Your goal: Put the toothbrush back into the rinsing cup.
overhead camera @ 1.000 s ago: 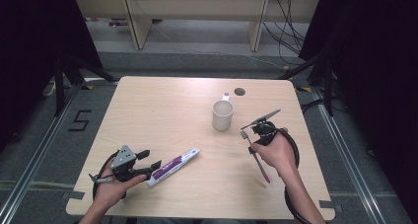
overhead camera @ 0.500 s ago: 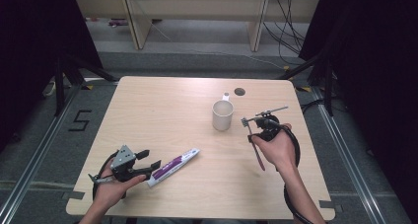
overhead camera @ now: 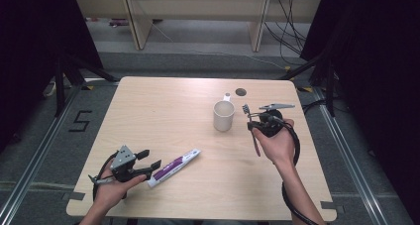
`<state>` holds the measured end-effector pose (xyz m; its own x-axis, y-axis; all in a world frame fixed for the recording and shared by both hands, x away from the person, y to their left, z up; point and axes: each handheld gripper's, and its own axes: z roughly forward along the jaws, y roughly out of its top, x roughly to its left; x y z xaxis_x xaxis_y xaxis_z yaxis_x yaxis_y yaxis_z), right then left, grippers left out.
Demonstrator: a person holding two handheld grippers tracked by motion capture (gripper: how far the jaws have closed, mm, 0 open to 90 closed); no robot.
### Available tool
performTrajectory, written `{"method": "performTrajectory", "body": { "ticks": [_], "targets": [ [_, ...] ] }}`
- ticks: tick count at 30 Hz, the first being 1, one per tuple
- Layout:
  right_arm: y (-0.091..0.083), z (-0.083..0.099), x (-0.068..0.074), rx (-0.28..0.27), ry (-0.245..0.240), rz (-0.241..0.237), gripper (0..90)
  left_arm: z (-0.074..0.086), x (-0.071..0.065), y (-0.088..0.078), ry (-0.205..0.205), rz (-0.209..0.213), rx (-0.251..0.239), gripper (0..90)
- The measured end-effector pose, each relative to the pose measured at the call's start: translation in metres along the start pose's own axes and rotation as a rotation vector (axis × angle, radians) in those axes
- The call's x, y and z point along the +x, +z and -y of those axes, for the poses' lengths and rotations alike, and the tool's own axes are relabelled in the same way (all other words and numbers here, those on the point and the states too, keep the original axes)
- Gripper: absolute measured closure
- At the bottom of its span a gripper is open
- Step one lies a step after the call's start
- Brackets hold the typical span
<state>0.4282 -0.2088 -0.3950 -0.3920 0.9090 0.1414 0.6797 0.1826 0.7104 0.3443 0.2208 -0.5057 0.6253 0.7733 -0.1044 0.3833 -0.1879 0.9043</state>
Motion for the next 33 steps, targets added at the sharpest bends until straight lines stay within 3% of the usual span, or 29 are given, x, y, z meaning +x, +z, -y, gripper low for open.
{"method": "performTrajectory", "body": {
  "ticks": [4, 8, 10, 11, 14, 15, 20, 21, 26, 29, 33],
  "targets": [
    [0.003, -0.002, -0.002, -0.061, -0.016, -0.013, 80.4, 0.0, 0.0, 0.0, -0.002, 0.002, -0.005, 34.9],
    [0.005, -0.005, -0.003, -0.076, -0.026, -0.018, 80.4, 0.0, 0.0, 0.0, -0.004, 0.001, -0.006, 34.8],
    [0.006, -0.006, -0.004, -0.113, -0.051, 0.005, 80.4, 0.0, 0.0, 0.001, -0.005, 0.007, -0.013, 34.9],
    [0.006, -0.007, -0.003, -0.111, -0.028, -0.019, 80.4, 0.0, 0.0, 0.001, -0.006, 0.006, -0.014, 34.8],
    [0.006, -0.009, -0.003, -0.135, -0.032, -0.012, 80.4, 0.0, 0.0, 0.0, -0.003, -0.003, -0.005, 34.9],
    [0.006, -0.01, -0.004, -0.169, -0.041, -0.017, 80.4, 0.0, 0.001, 0.0, -0.003, -0.003, -0.005, 34.8],
    [0.005, -0.013, -0.003, -0.234, -0.032, -0.015, 80.4, 0.0, 0.0, 0.0, -0.002, -0.004, -0.002, 34.8],
    [0.006, -0.014, -0.004, -0.265, -0.05, -0.012, 80.4, 0.0, 0.0, 0.0, -0.002, -0.003, -0.006, 34.9],
    [0.005, -0.017, -0.002, -0.295, -0.033, -0.008, 80.4, 0.0, 0.001, 0.0, -0.002, -0.004, -0.007, 34.9],
    [0.006, -0.021, -0.001, -0.341, -0.024, -0.018, 80.4, 0.0, 0.001, 0.0, -0.002, -0.002, -0.006, 34.9],
    [0.007, -0.024, -0.001, -0.373, -0.039, -0.022, 80.4, 0.001, 0.0, 0.001, 0.0, 0.003, -0.006, 34.8]
  ]
}}
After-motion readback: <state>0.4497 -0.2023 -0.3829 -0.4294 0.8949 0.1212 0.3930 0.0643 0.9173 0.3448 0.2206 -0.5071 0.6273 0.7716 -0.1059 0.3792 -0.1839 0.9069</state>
